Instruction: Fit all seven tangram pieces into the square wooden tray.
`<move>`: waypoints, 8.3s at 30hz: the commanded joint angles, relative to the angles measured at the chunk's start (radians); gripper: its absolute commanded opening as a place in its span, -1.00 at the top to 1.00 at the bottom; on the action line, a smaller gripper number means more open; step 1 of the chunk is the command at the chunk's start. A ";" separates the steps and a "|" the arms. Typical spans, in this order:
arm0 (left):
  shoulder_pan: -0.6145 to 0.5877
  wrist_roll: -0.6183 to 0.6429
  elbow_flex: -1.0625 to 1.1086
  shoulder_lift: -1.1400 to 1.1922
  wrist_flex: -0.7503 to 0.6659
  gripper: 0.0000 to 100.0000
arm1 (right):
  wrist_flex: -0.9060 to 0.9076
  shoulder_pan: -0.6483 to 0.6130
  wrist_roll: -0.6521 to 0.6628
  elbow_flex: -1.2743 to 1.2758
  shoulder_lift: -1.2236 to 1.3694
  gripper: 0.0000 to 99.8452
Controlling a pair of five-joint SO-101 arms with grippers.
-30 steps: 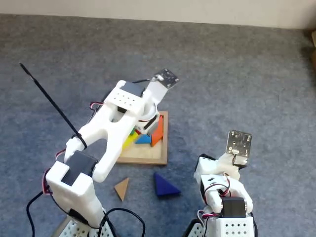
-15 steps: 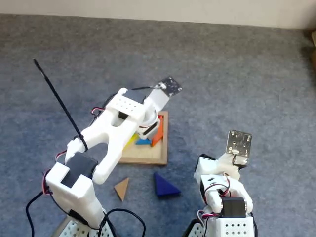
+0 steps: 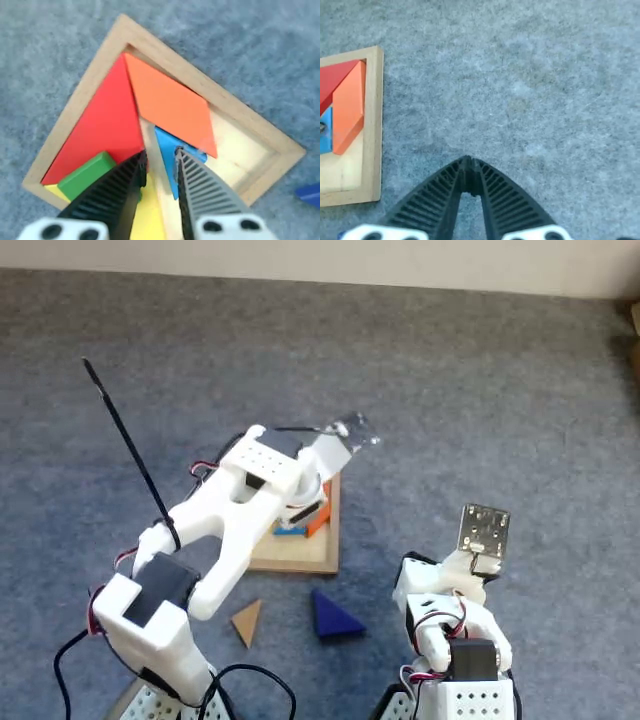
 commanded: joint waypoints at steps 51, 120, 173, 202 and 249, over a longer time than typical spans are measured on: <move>-0.156 -0.023 0.456 -0.446 -0.224 0.57 | -0.016 0.012 0.014 0.122 -0.021 0.98; -0.228 0.173 0.311 -0.394 -0.236 0.58 | -0.016 0.013 0.014 0.122 -0.022 0.98; -0.222 0.020 0.300 -0.338 -0.213 0.58 | -0.016 0.013 0.014 0.122 -0.024 0.98; -0.131 0.284 0.234 -0.222 -0.330 0.58 | -0.016 0.013 0.014 0.122 -0.024 0.98; -0.048 0.305 0.410 -0.556 -0.164 0.58 | -0.016 0.033 0.014 0.128 -0.025 0.98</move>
